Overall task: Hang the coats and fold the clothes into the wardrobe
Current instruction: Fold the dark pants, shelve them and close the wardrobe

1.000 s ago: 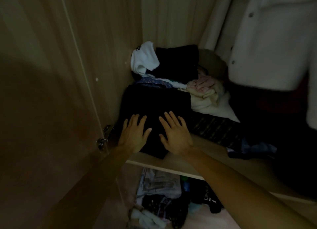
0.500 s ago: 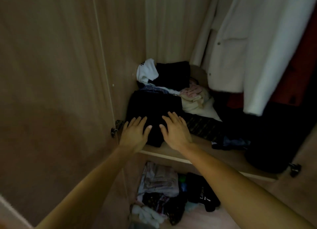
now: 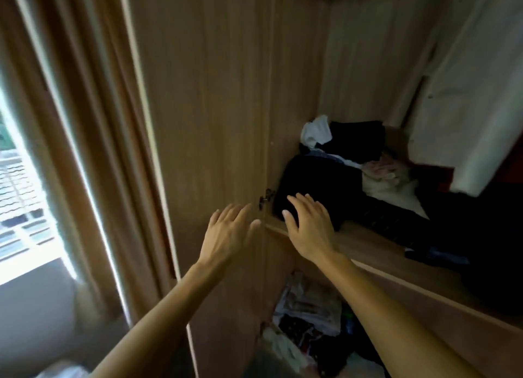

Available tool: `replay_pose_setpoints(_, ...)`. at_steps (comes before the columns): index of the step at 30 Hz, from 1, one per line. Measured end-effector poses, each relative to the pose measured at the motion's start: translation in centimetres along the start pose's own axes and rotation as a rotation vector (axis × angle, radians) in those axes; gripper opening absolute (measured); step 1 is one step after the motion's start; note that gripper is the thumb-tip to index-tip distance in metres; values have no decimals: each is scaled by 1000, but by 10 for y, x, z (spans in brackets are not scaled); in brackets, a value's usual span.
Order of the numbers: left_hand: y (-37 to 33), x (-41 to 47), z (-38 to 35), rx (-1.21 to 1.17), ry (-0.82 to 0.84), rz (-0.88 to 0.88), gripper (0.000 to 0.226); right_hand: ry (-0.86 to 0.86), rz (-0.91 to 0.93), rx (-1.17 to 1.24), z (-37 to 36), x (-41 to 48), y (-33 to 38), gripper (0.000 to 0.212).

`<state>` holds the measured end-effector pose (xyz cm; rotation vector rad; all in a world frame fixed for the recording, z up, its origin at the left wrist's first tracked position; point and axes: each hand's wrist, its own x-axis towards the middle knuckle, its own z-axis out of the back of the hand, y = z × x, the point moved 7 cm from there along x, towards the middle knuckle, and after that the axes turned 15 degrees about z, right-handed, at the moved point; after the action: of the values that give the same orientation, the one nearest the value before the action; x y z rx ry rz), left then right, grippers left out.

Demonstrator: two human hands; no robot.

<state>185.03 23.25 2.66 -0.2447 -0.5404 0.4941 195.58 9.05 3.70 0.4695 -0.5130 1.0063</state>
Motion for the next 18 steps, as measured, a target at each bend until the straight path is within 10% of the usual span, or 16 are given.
replay_pose_setpoints(18, 181, 23, 81, 75, -97, 206, 59, 108, 51, 62, -80, 49, 171, 48)
